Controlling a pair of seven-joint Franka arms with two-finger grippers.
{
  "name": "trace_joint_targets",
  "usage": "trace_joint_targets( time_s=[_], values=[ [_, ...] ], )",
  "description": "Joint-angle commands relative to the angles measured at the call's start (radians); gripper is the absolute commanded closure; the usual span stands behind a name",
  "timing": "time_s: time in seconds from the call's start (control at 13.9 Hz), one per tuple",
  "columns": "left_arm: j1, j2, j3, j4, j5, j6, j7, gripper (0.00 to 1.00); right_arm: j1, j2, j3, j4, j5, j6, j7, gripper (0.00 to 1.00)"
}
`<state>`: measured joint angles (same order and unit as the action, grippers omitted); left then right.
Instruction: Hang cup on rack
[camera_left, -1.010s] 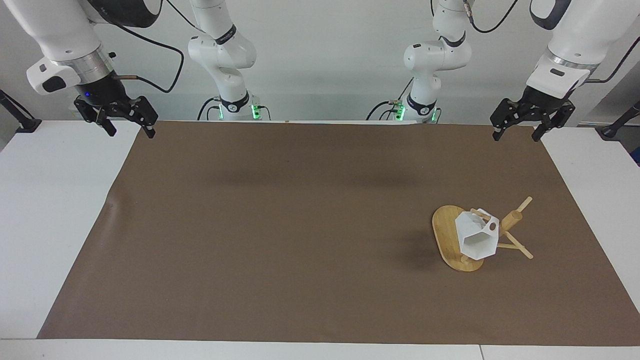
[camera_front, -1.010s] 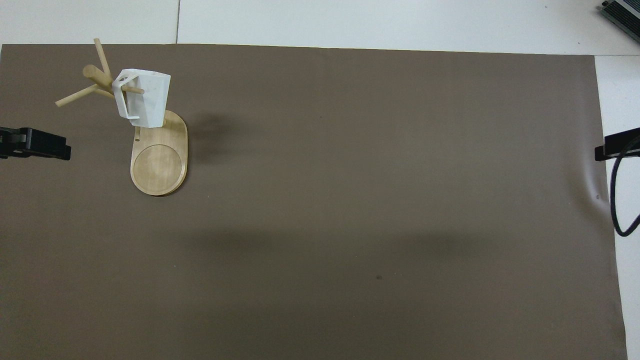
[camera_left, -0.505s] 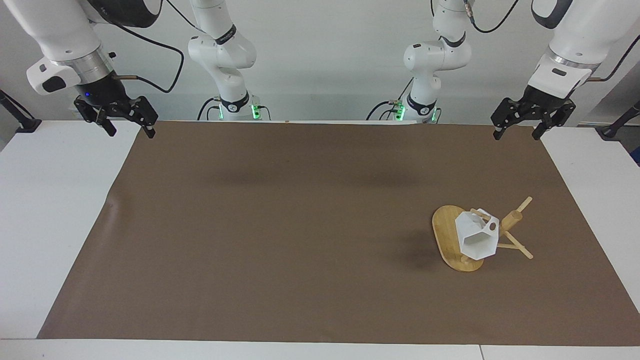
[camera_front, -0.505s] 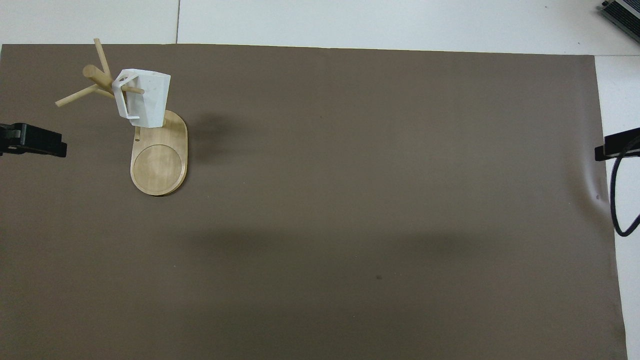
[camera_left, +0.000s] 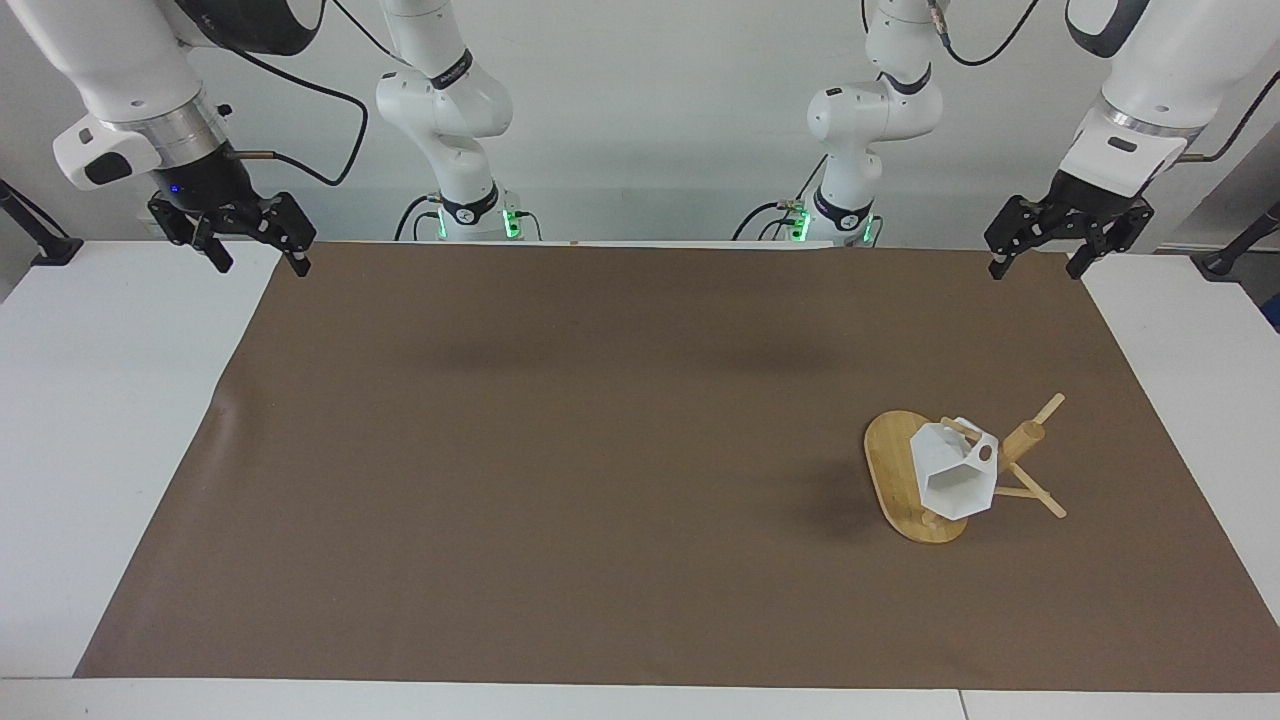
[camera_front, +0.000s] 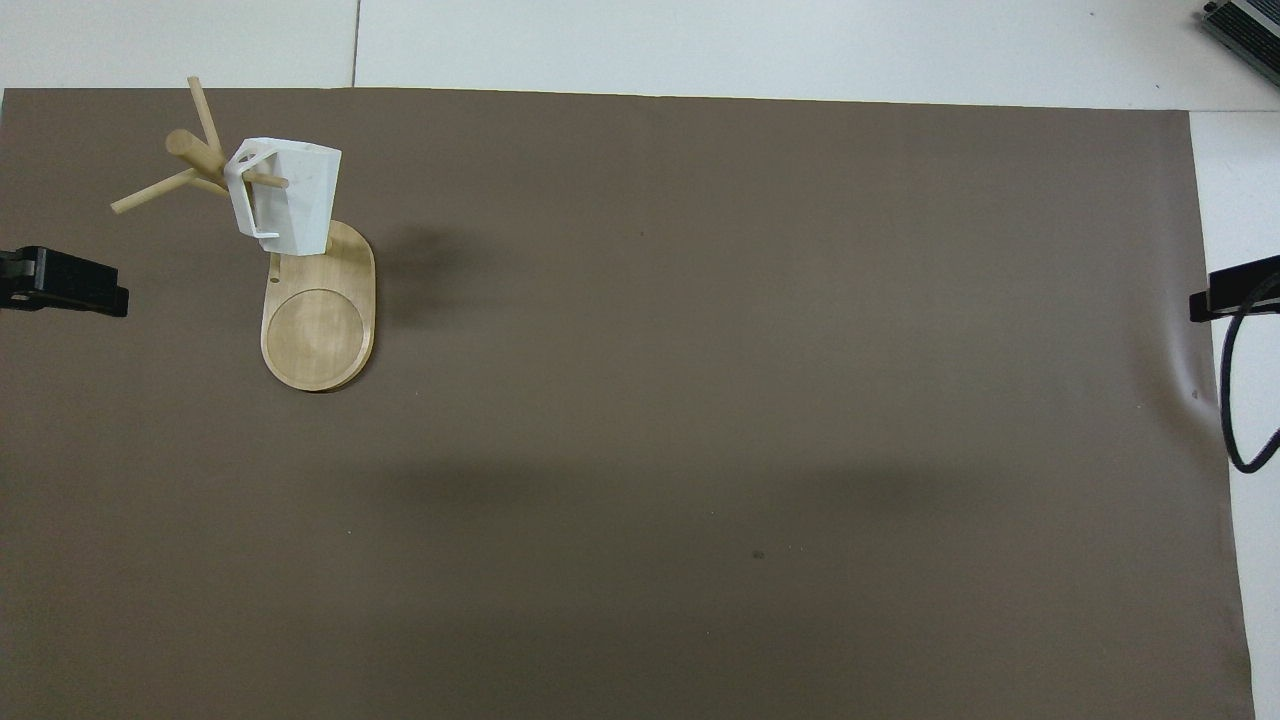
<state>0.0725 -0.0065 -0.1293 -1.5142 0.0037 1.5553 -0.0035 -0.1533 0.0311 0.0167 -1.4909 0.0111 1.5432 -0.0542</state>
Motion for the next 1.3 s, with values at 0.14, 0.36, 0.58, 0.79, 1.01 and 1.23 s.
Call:
trace_joint_targets(
  time_s=[0.14,0.36,0.58,0.79,1.01,1.23],
  values=[
    [0.000,0.003,0.004,0.025,-0.004,-0.012,0.000,0.00,-0.012,-0.026,0.009,-0.032,0.015,0.015,0.017,0.00],
    [-0.005,0.000,-0.003,0.025,-0.004,-0.014,0.002,0.00,-0.012,-0.026,0.009,-0.032,0.015,0.015,0.017,0.00],
    [-0.055,-0.003,0.045,0.025,-0.005,-0.024,0.010,0.00,-0.012,-0.026,0.009,-0.032,0.015,0.015,0.017,0.00],
    [-0.137,-0.003,0.117,0.025,-0.007,-0.038,0.025,0.00,-0.012,-0.026,0.009,-0.032,0.015,0.015,0.017,0.00],
    [-0.168,-0.003,0.152,0.025,-0.019,-0.041,0.028,0.00,-0.012,-0.026,0.009,-0.032,0.015,0.015,0.017,0.00],
    [-0.168,-0.001,0.152,0.017,-0.021,-0.037,0.030,0.00,-0.012,-0.026,0.009,-0.032,0.015,0.015,0.017,0.00]
  ],
)
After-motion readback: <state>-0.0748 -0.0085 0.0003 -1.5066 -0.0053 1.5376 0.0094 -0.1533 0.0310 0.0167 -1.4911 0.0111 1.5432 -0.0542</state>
